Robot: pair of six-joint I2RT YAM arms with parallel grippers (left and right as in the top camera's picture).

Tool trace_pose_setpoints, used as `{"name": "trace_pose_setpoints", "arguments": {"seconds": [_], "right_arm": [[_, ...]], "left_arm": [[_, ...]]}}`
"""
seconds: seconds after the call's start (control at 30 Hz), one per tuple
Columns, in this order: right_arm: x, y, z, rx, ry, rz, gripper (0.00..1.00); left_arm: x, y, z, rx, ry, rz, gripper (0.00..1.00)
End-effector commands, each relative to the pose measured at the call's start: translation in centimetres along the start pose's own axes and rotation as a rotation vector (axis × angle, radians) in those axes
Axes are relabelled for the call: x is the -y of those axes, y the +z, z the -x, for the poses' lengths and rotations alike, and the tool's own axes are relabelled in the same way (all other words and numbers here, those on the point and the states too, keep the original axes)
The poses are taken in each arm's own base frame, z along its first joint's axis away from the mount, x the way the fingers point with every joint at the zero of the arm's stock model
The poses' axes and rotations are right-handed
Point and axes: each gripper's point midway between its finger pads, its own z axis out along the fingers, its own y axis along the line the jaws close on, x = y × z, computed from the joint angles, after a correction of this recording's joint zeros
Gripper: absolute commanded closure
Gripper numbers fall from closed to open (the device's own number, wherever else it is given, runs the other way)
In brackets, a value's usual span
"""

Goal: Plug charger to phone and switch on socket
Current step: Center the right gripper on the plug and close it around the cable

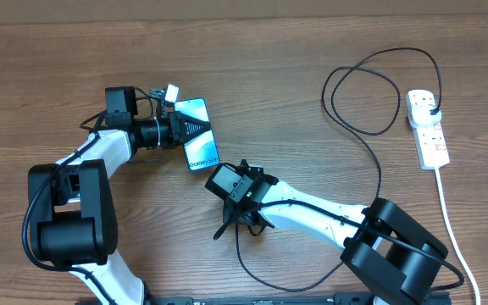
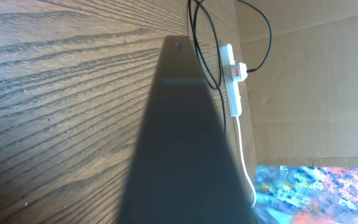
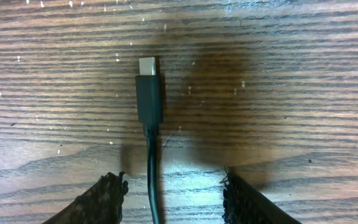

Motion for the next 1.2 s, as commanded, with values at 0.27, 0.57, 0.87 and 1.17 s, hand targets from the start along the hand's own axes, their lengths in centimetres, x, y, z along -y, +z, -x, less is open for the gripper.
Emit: {"name": "trace_pose_setpoints", "arguments": {"seconds": [0.27,0.57,0.87,1.17], "right_arm": [[0.04,0.56,-0.2,0.0,0.012,0.005,0.27],[0.03,0.56,-0.21,0.0,0.011,0.005,0.42],[0.03,0.55,-0.23,-0.001,0.011,0.005,0.49],[0.25,0.55,-0.32,-0.005,0.011,-0.004,0.51]], "left_arm": [[1.5,-0.4,0.45,0.008,0.021,-0.028,0.96],[1.5,-0.4,0.45,0.008,0.021,-0.028,0.96],[1.49,-0.4,0.44,0.008,0.021,-0.028,0.95],[1.5,-0.4,0.46,0.008,0.022,-0.028,0.96]]}}
